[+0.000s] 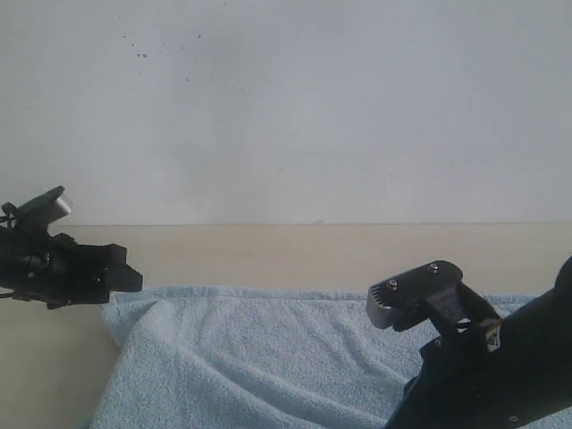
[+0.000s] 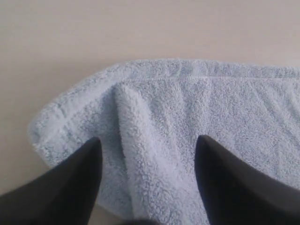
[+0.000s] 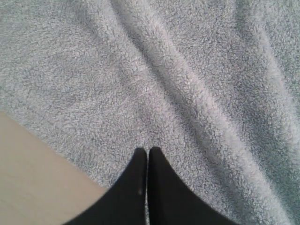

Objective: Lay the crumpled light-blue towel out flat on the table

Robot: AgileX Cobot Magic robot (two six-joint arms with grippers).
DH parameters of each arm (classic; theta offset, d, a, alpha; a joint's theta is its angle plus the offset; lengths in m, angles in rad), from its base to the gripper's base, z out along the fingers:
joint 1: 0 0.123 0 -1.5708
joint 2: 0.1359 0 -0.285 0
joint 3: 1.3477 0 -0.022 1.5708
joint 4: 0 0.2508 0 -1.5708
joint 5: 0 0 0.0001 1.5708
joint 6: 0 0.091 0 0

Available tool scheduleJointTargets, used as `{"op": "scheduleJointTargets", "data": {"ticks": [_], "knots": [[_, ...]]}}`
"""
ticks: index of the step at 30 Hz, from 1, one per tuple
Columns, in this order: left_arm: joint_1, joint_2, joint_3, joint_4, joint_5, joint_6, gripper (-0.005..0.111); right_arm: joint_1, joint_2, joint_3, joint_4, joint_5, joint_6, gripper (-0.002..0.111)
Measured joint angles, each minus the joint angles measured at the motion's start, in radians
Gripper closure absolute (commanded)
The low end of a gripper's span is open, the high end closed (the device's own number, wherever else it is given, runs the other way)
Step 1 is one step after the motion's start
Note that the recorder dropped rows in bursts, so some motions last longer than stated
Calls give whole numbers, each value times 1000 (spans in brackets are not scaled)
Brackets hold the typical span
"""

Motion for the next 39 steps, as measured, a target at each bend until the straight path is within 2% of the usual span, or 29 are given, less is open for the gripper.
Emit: {"op": "scheduleJointTargets", "data": {"ticks": [4,15,20,23,27,34,39], "knots": [[-1,51,-25,10,18,0,50,0,0,0,0,10,-4,109],[5,77,-33,15,-152,15,50,0,0,0,4,2,-7,109],[5,127,-57,15,-153,21,52,0,0,0,4,2,-7,109],[5,153,-89,15,-118,31,64,0,0,0,4,-3,-7,109],[5,179,-117,15,-77,39,101,0,0,0,4,-5,-7,109],[5,181,-134,15,-73,67,103,0,0,0,4,-12,-7,109],[5,181,-199,15,-75,94,103,0,0,0,6,-16,-7,109]]}}
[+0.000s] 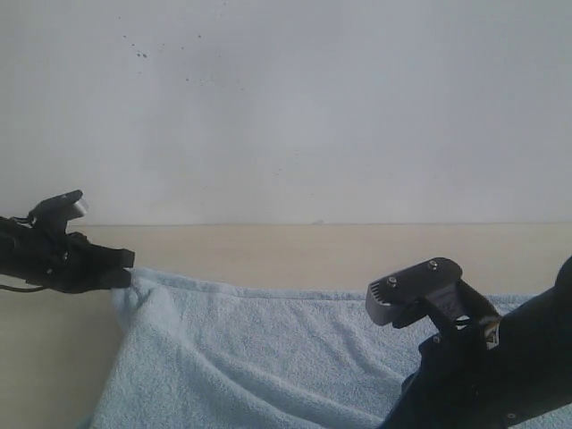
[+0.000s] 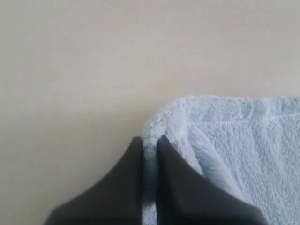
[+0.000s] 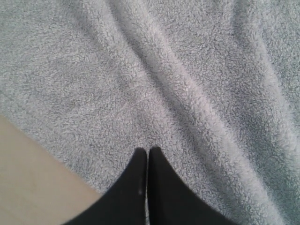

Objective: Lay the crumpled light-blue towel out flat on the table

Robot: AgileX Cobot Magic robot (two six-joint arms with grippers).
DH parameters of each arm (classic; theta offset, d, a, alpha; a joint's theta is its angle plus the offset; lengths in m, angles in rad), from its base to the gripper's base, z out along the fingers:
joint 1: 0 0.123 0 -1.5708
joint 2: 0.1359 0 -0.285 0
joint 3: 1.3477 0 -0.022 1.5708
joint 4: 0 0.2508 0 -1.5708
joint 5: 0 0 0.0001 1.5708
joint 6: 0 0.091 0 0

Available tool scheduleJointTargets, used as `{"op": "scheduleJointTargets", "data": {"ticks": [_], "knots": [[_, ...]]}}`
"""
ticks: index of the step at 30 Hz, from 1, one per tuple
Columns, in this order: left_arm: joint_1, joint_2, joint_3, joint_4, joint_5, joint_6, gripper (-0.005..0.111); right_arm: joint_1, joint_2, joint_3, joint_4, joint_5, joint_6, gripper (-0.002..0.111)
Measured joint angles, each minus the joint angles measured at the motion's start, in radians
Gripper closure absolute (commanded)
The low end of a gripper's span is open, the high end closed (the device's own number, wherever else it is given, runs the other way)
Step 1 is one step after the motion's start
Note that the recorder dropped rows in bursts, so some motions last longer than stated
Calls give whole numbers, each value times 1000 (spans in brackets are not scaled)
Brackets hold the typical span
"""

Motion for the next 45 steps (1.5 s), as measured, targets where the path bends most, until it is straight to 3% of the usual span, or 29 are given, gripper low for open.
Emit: {"op": "scheduleJointTargets", "data": {"ticks": [9,12,17,21,27,28,29,31,33,34,36,39,45], "knots": [[0,0,-79,60,-8,66,101,0,0,0,2,-2,0,109],[0,0,-79,117,-12,72,87,0,0,0,2,-4,2,109],[0,0,-79,150,-12,65,47,0,0,0,19,-4,2,109],[0,-20,-79,155,-40,-7,35,0,0,0,25,-4,2,109],[15,-127,-79,155,-57,-133,40,0,0,0,70,-4,2,109],[23,-161,-79,155,-39,-164,48,0,0,0,72,-4,2,109],[32,-190,-79,155,-14,-195,74,0,0,0,74,-4,2,109],[44,-270,-79,155,118,-261,102,0,0,0,81,-4,2,109],[47,-311,-79,152,246,-258,103,0,0,0,81,-4,2,109],[43,-345,-71,162,382,-236,103,0,0,0,85,-4,2,109],[41,-384,-19,221,459,-264,103,0,0,0,88,-4,2,109],[36,-449,100,365,427,-346,103,0,0,0,88,3,-2,109],[-178,-653,521,779,130,-573,103,0,0,0,88,24,-16,109]]}}
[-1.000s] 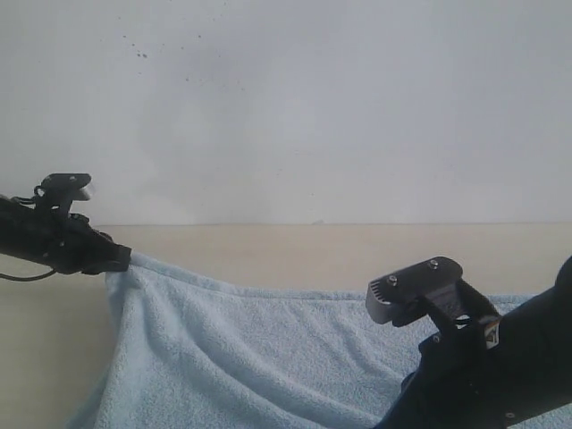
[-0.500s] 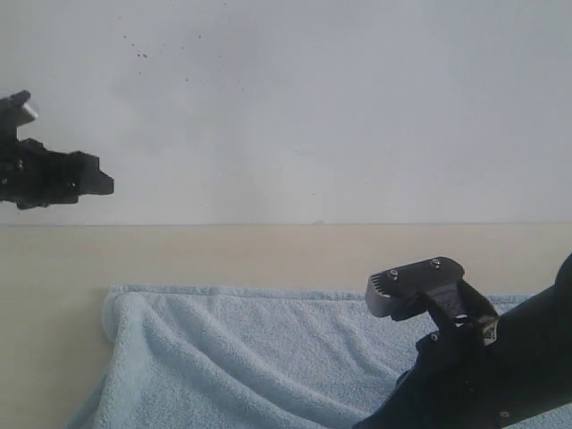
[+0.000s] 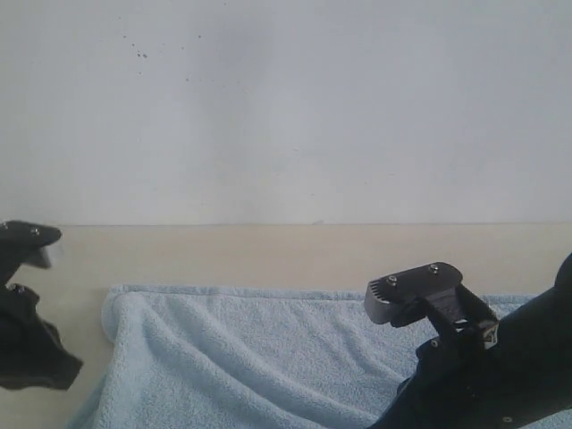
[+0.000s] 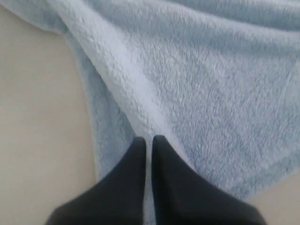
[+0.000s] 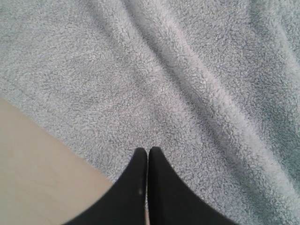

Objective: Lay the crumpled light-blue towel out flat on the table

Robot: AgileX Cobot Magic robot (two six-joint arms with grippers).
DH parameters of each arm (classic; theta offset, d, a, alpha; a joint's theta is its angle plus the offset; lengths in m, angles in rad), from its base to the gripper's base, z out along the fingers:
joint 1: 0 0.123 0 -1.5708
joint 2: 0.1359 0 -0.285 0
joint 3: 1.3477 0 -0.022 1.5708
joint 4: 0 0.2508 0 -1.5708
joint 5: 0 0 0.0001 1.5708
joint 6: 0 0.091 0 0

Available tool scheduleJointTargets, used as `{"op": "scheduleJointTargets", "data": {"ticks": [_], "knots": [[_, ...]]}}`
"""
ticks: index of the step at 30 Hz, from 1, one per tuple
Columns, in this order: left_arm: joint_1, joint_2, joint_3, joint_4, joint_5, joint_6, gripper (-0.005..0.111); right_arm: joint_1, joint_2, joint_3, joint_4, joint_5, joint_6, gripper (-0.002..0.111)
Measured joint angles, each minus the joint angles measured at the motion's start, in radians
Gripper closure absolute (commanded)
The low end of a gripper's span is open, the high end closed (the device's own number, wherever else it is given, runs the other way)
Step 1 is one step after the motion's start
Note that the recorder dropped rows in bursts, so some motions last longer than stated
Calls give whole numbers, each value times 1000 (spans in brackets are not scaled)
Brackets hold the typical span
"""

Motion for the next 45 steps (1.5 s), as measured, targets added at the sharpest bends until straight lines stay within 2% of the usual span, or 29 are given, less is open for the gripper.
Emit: {"op": "scheduleJointTargets", "data": {"ticks": [4,7,11,20,35,45], "knots": [[-21,-19,108,119,-29,-80,103,0,0,0,0,1,-4,109],[-21,-19,144,146,-45,-95,103,0,0,0,0,1,-4,109],[-21,-14,187,153,-137,-95,103,0,0,0,4,1,-40,109],[-21,78,194,156,-180,-82,103,0,0,0,4,-9,-151,109],[-21,157,194,158,-202,-27,103,0,0,0,4,-10,-160,109],[-21,157,206,209,-143,-19,103,0,0,0,2,-10,-162,109]]}}
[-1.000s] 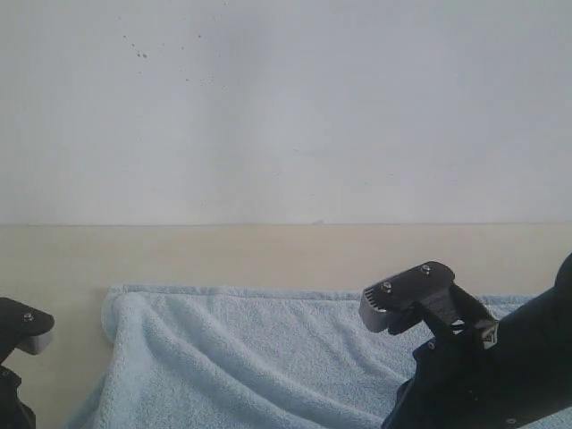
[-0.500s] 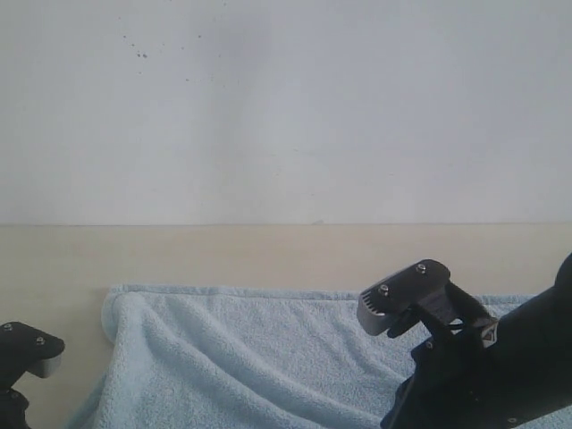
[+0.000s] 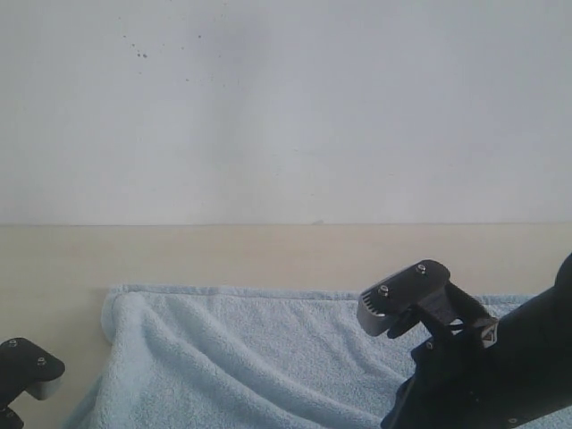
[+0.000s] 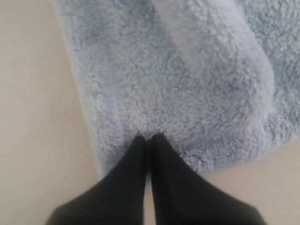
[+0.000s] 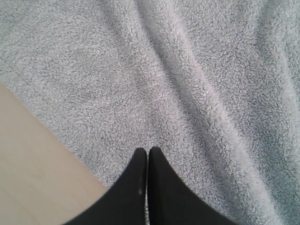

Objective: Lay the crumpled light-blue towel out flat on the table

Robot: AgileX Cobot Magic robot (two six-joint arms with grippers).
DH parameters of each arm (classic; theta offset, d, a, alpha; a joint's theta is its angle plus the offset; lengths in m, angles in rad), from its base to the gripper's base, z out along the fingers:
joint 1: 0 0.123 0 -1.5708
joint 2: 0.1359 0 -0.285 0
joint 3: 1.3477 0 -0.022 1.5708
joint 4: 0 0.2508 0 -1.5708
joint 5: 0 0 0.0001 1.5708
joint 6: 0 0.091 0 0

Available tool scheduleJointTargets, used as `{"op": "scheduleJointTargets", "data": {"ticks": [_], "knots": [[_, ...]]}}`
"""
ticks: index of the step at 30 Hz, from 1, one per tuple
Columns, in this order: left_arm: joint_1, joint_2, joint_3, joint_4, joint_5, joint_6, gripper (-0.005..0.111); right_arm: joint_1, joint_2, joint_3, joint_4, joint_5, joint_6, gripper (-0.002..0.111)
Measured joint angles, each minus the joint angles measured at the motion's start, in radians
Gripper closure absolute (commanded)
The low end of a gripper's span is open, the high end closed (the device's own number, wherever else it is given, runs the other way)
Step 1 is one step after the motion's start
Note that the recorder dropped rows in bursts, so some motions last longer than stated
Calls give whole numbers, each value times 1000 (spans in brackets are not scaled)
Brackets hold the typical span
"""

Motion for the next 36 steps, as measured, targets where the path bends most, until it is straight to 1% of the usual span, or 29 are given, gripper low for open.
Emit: {"op": "scheduleJointTargets", "data": {"ticks": [3,10,16,19,22,25,30,32,33,36], "knots": [[0,0,9,8,9,2,103,0,0,0,0,5,0,109],[0,0,9,36,89,-15,103,0,0,0,-2,10,0,109],[0,-12,9,141,135,-142,103,0,0,0,-2,10,0,109],[0,-54,7,188,148,-217,103,0,0,0,-2,10,0,109],[0,-116,-11,175,137,-246,103,0,0,0,-2,9,0,109],[0,-180,-14,137,91,-243,103,0,0,0,-2,-3,0,109],[0,-200,-1,83,2,-234,103,0,0,0,-36,-63,18,109],[0,-192,2,39,-6,-234,103,-30,0,0,-78,-141,91,109],[0,-190,2,12,-9,-232,103,-61,2,0,-98,-187,140,109],[-2,-194,-10,-89,2,-184,103,-218,2,-1,-143,-331,265,109]]}}
